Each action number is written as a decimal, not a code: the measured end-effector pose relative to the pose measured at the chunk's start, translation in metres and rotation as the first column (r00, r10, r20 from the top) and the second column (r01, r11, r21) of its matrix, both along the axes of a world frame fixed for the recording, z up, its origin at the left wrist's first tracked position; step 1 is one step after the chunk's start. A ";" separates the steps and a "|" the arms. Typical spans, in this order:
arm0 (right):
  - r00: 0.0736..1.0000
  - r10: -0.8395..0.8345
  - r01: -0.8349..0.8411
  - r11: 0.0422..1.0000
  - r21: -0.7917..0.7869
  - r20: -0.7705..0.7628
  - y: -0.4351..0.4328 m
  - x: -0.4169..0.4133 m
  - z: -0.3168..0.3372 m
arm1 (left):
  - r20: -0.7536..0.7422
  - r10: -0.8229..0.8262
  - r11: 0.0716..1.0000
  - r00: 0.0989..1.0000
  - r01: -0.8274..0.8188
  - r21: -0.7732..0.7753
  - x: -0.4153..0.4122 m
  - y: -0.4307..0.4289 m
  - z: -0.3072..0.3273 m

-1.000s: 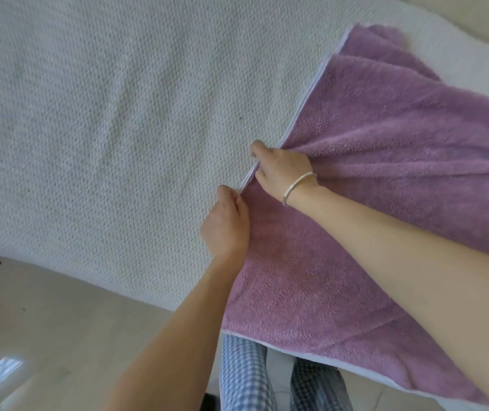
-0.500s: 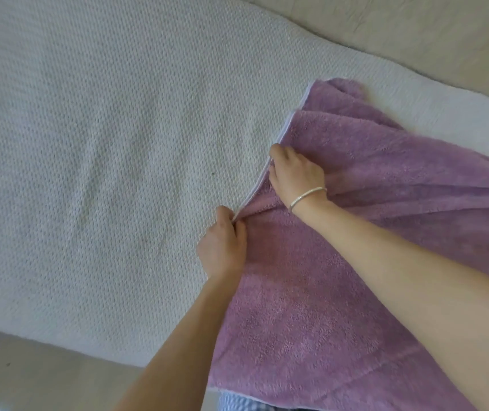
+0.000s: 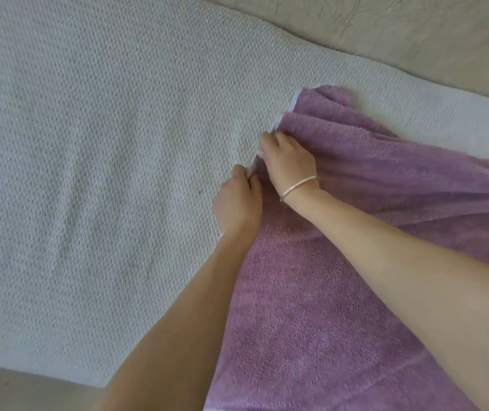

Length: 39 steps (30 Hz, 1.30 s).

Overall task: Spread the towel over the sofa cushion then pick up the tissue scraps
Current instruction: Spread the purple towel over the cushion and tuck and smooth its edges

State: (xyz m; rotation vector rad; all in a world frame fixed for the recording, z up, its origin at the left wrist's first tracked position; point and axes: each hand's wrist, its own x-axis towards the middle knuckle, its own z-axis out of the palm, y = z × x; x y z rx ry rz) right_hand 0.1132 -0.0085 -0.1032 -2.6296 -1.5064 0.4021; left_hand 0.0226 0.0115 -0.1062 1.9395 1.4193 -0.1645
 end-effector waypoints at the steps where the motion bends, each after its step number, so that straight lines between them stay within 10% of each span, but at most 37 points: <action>1: 1.000 0.022 -0.023 0.999 0.045 0.015 0.006 0.002 0.001 | 0.018 0.041 0.998 0.999 -0.042 0.043 -0.001 0.003 0.000; 7: 0.973 -0.023 0.006 0.997 -0.073 -0.228 0.016 0.009 0.003 | 0.002 0.107 0.989 0.994 -0.106 0.099 0.004 0.001 -0.002; 13: 0.955 -0.296 0.288 0.914 0.284 -0.015 -0.006 0.057 0.006 | 0.285 -0.195 0.910 0.938 0.064 0.410 0.051 0.001 0.004; 17: 0.874 -0.448 0.447 0.893 -0.050 -0.190 -0.023 0.093 -0.001 | 0.241 -0.355 0.890 0.903 0.248 0.383 0.089 -0.003 -0.014; 22: 0.708 -0.631 0.645 0.761 -0.074 -0.316 -0.010 0.125 -0.003 | 0.132 -0.390 0.760 0.911 0.238 0.605 0.088 -0.027 -0.072; 30: 0.838 -0.518 0.513 0.855 -0.074 -0.171 0.002 0.124 -0.008 | 0.155 -0.395 0.736 0.905 0.211 0.643 0.089 -0.024 -0.072; 39: 0.939 -0.231 0.299 0.915 0.270 -0.256 0.077 0.146 0.028 | 0.049 -0.359 0.762 0.932 0.263 0.591 0.104 0.027 -0.056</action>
